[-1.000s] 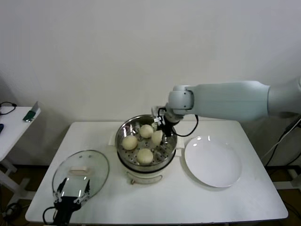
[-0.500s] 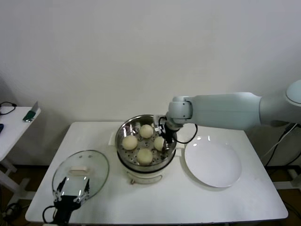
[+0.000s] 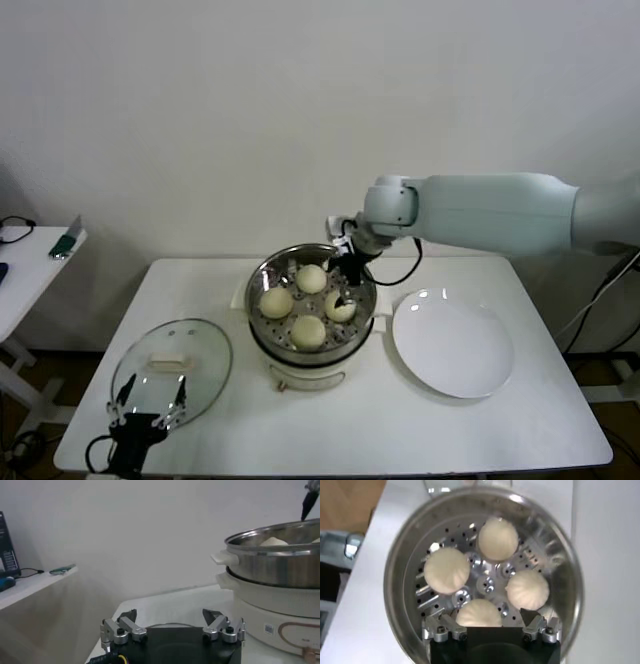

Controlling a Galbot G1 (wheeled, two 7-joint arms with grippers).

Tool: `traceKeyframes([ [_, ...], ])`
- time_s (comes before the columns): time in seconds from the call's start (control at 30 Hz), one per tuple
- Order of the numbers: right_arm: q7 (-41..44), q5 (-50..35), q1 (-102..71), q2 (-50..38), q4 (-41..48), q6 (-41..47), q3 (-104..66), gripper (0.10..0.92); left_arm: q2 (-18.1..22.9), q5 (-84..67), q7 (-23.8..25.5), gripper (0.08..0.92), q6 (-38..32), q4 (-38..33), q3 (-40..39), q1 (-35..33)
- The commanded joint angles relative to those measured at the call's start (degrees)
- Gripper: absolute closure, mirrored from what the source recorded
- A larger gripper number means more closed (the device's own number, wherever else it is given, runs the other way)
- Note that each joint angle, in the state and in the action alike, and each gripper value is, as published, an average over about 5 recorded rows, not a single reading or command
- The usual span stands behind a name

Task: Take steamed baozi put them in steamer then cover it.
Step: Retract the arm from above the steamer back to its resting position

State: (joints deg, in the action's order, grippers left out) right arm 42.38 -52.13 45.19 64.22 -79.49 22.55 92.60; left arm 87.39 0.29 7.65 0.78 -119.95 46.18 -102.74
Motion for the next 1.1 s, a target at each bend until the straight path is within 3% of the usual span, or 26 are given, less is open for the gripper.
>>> traceKeyframes([
  [0.03, -15.31, -8.18, -7.71, -13.9, -1.45, -1.36, -20.03, 0.202, -0.02, -0.22, -2.32, 0.177, 2.14, -0.23, -0.17, 0.81],
  [0.2, -32.19, -3.87, -29.05, -23.05, -4.05, -4.5, -44.8, 0.203, -0.75, -0.59, -5.29, 0.177, 4.47, -0.37, -0.78, 2.13],
  [0.37, -37.78, 2.37, -49.95, -29.91, -5.0, -8.2, -67.29, 0.203, -1.8, -0.67, -6.03, 0.177, 4.11, 0.69, -1.08, 3.7],
  [0.53, -37.5, 8.82, -72.47, -34.35, -5.74, -15.01, -86.06, 0.203, -2.3, 5.08, -5.93, 0.177, 0.19, 3.57, -0.53, 6.51],
  [0.83, -32.84, 17.67, -110.99, -26.91, -8.04, -28.36, -120.33, 0.203, -3.92, 13.85, -7.54, 0.177, -5.83, 7.54, -0.25, 8.12],
  [0.97, -31.89, 18.88, -119.59, -21.19, -8.72, -34.3, -126.63, 0.203, -5.29, 15.87, -7.02, 0.177, -10.04, 8.81, 0.25, 7.81],
  [1.1, -31.96, 19.99, -126.21, -16.1, -10.11, -38.56, -128.87, 0.203, -7.52, 20.78, -9.95, 0.177, -12.23, 8.98, 1.54, 6.64],
])
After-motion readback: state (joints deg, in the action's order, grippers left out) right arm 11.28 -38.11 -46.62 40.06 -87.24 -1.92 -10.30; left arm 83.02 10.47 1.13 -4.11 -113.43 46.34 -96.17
